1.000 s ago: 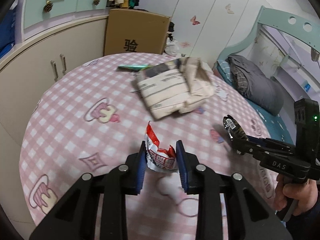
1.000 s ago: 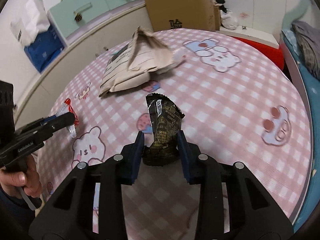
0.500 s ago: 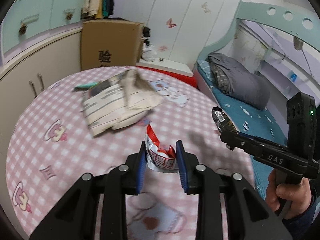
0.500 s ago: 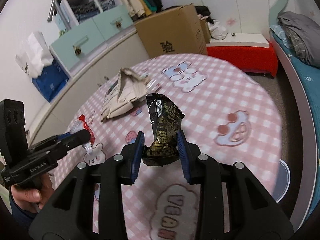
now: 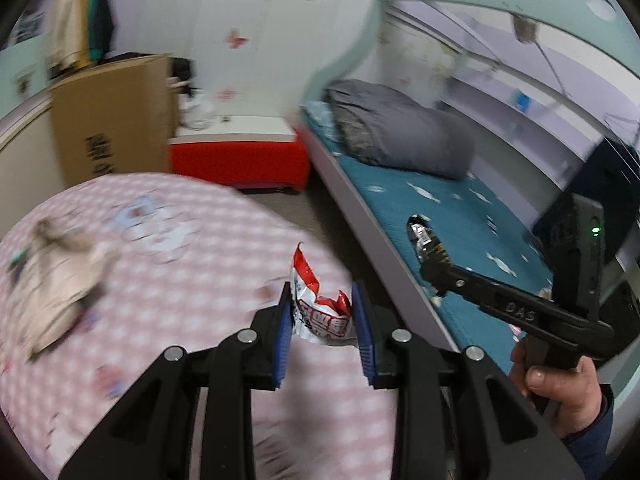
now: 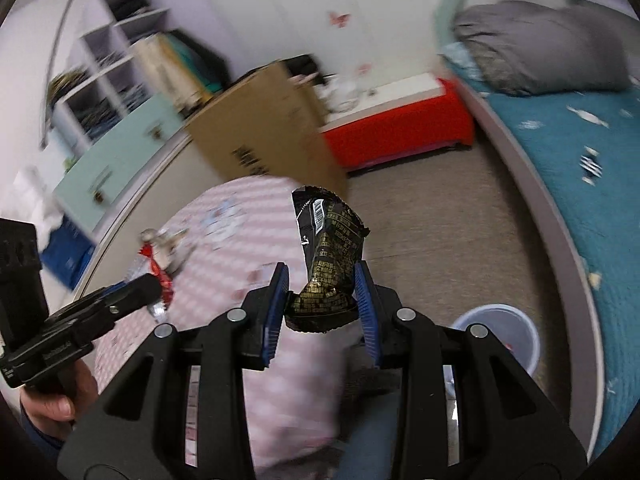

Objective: Collect trash
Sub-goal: 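Carry both bags over the bin, then open both tools to drop the bags into the bin, then move both open tools back over the table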

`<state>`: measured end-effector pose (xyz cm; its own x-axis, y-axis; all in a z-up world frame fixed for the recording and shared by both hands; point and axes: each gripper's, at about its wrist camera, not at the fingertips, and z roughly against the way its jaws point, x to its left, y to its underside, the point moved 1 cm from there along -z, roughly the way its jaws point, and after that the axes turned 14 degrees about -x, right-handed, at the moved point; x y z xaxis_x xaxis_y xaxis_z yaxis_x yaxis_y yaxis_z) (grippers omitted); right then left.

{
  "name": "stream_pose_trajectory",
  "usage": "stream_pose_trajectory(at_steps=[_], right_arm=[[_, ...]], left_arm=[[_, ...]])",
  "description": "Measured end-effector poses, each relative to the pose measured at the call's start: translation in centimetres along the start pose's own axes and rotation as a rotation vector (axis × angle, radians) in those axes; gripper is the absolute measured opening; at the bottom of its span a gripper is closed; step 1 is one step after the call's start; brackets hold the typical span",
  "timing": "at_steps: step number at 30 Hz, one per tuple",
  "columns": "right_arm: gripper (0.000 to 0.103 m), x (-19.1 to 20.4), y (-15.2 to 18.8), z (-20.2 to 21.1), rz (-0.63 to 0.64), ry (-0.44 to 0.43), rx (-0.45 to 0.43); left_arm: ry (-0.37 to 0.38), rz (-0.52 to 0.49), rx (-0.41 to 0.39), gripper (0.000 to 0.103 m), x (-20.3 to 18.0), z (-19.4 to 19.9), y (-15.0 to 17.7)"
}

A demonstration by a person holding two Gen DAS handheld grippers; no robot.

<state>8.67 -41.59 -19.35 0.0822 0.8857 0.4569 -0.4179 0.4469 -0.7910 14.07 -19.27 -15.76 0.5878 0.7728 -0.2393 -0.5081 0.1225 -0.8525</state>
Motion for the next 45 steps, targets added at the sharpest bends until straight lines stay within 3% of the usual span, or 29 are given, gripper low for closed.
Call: stream_pose_trajectory(at_steps=[4,11,20,28,30,33,34,35,37,41,45], right_arm=[[0.033,-6.1,-0.5,1.1,-0.069,0.091,-0.016],[0.034,-16.2,1.3,0.4,-0.211,0.209,0.043],[0.034,-21.1,4.1,-1.9,-0.292,0.254,0.128],[0.034,-23.7,5.4,-4.2,-0.338,0.265,0.176],[0.044,-24.2,5.9,-5.0,-0.356,0.259,0.193],[0.059,-25.2,6.6,-5.5,-0.398,0.274,0.198],[0.063,-25.5,6.8,-5.5,-0.412,0.281,0.197],[0.071,-25.8,6.9,-5.4,-0.425,0.296,0.195],[0.077,-26.1,7.1,-5.2,-0.442,0.303,0.193],[0.095,-26.2,7.1,-4.5,-0.454,0.332,0.185],[0.097,-25.7,6.4,-3.1,-0.444,0.369,0.169]], left_arm=[[0.082,-0.036,0.062,0.028,-4.4,-4.6,0.4],[0.18,-0.067,0.222,0.028,-10.6,-13.5,3.0],[0.153,-0.103,0.385,0.028,-13.1,-22.3,7.5],[0.139,-0.084,0.474,0.029,-12.6,-26.6,9.9],[0.134,-0.073,0.496,0.033,-12.2,-27.5,10.3],[0.136,0.005,0.537,0.069,-11.7,-28.6,10.8],[0.127,0.017,0.543,0.073,-11.5,-28.6,10.9],[0.119,0.021,0.556,0.075,-11.3,-28.8,11.0],[0.107,0.03,0.568,0.081,-11.2,-28.9,11.1],[0.1,0.041,0.546,0.081,-11.0,-28.5,10.7],[0.096,0.035,0.474,0.085,-11.3,-27.5,9.7]])
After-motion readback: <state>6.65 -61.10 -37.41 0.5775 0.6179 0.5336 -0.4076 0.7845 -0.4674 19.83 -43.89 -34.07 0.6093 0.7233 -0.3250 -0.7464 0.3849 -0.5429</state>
